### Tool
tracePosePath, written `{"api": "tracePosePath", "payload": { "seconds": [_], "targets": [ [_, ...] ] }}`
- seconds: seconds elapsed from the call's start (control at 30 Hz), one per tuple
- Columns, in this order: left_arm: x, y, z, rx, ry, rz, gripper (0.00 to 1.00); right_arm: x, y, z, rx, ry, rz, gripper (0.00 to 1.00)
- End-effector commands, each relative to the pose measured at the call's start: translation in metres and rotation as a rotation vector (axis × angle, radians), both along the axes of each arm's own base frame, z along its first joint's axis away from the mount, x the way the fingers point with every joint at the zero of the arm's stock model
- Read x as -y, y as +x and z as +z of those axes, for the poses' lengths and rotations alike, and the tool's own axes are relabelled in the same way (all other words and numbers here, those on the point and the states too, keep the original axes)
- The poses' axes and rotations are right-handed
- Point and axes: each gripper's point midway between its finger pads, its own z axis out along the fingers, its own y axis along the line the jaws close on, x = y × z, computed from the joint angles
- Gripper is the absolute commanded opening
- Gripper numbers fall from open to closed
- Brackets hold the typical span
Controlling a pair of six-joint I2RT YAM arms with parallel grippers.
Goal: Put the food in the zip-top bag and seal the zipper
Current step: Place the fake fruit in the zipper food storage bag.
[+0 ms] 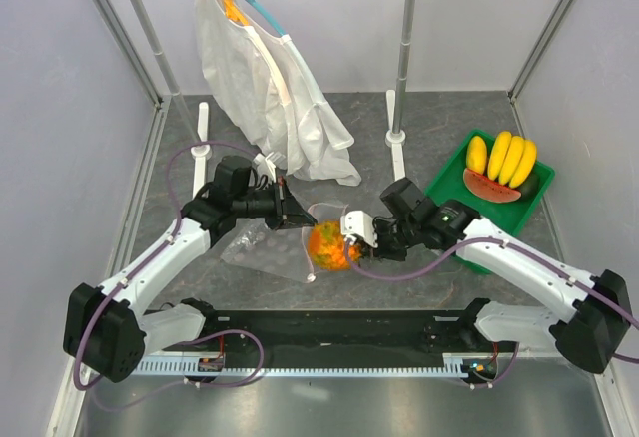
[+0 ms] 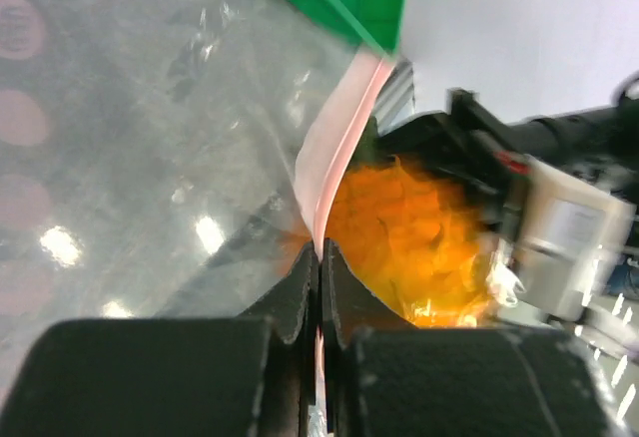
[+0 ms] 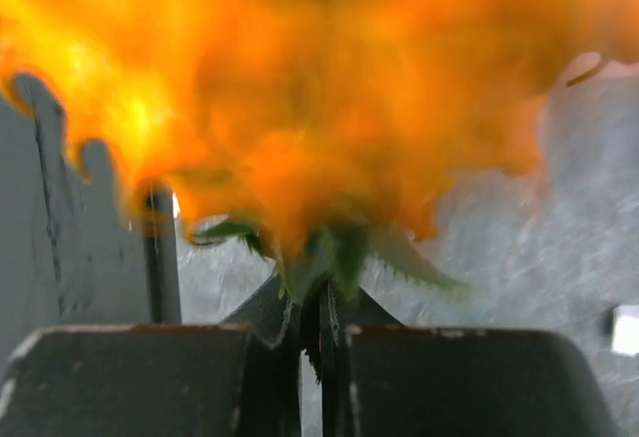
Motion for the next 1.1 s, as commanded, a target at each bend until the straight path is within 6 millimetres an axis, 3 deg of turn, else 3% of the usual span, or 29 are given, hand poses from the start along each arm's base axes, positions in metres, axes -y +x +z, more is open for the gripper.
{"api": "tracePosePath", "payload": {
  "seconds": [0.0,0.17,0.27,0.47,0.57,0.73,0.83,0.9,1.07],
  "targets": [
    [0.011,0.002,0.051,0.122,-0.115,-0.059,0.02,0.027,-0.010,-0.021,-0.050,-0.201,0.013,0.00],
    [0.010,0.002,0.052,0.146,-0.107,-0.054,0.02,0.025,-0.011,-0.024,-0.140,-0.255,-0.041,0.00],
    [0.010,0.000,0.048,0.135,-0.101,-0.058,0.02,0.013,-0.005,-0.015,-0.192,-0.235,-0.127,0.00],
    [0.008,-0.007,0.035,0.120,-0.076,-0.060,0.02,-0.041,0.008,0.043,-0.294,-0.042,-0.217,0.00],
    [0.011,-0.008,0.038,0.159,-0.048,-0.073,0.02,-0.048,0.014,0.042,-0.329,-0.077,-0.235,0.00],
    [0.010,-0.003,0.033,0.204,0.029,-0.047,0.02,-0.043,0.011,0.014,-0.450,-0.221,-0.300,0.00],
    [0.008,-0.005,0.028,0.182,0.040,-0.037,0.02,-0.053,0.029,0.027,-0.468,-0.163,-0.367,0.00],
    [0.008,-0.008,0.024,0.147,0.034,-0.033,0.02,-0.062,0.046,0.046,-0.491,-0.063,-0.399,0.00],
    [0.011,-0.015,0.025,0.101,-0.011,-0.034,0.02,-0.076,0.057,0.086,-0.522,0.086,-0.405,0.00]
  ]
}}
